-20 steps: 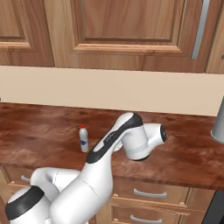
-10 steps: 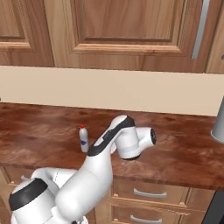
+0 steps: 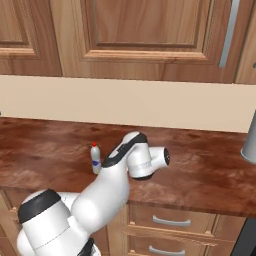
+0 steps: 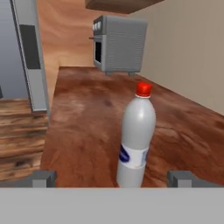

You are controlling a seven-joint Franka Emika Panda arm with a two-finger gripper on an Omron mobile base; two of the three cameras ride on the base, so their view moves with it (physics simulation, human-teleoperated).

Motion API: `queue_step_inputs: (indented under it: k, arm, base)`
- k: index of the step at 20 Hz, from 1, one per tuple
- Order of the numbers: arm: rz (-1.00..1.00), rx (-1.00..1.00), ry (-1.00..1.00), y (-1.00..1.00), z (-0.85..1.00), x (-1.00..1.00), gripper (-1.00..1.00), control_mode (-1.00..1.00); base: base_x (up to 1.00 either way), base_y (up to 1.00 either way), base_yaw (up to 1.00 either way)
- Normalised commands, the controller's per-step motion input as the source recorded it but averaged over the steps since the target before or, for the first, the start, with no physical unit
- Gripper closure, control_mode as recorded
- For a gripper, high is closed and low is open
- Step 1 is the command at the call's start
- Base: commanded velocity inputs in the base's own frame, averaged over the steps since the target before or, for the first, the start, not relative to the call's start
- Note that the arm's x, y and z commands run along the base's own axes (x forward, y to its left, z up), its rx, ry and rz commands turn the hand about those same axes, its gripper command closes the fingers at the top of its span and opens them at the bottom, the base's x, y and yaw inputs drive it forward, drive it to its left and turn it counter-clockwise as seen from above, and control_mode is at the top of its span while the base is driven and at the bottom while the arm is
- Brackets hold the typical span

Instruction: Take the bottled waters from the counter and place them in the freezer to freeze. Close the freezer door after placing the bottles.

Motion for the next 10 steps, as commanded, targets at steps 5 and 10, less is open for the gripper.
queue_step_inputs:
  k: [5, 10]
  arm:
    - [0.02, 0.01, 0.00, 0.02, 0.00, 0.31, -1.00, -1.00]
    - [0.03, 0.00, 0.00, 0.12, 0.00, 0.34, -1.00, -1.00]
  base:
    - [0.00, 0.00, 0.00]
    - [0.00, 0.00, 0.00]
